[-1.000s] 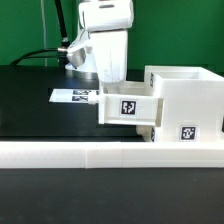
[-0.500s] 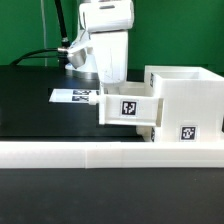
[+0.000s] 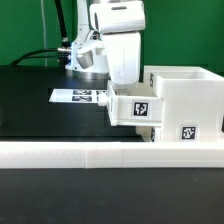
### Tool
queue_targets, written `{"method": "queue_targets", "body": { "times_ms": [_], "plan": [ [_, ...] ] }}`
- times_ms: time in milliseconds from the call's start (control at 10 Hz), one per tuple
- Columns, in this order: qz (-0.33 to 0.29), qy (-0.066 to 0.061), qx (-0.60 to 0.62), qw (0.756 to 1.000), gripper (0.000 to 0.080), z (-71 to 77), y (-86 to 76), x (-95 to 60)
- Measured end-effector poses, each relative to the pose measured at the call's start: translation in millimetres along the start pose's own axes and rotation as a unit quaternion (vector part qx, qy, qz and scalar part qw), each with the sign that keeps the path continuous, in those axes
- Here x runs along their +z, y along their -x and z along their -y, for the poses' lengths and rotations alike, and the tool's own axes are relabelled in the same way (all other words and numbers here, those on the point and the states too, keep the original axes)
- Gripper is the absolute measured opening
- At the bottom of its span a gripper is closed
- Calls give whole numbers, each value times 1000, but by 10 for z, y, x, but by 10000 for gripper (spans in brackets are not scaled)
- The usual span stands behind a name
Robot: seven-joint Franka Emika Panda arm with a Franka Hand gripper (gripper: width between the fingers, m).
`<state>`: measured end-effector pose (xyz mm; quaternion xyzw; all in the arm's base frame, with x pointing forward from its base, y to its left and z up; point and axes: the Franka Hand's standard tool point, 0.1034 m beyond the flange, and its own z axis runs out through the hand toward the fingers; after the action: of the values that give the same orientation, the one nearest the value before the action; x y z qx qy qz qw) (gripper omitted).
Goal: Assemble drawer
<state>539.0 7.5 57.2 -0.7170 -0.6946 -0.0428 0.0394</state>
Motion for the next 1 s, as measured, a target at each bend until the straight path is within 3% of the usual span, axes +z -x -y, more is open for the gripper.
{"method": "queue_targets", "body": {
  "times_ms": [600, 1000],
  "plan": [
    [0, -4, -17, 1000, 41, -14, -83, 16],
    [1, 9, -29, 1000, 41, -38, -149, 23]
  ]
}}
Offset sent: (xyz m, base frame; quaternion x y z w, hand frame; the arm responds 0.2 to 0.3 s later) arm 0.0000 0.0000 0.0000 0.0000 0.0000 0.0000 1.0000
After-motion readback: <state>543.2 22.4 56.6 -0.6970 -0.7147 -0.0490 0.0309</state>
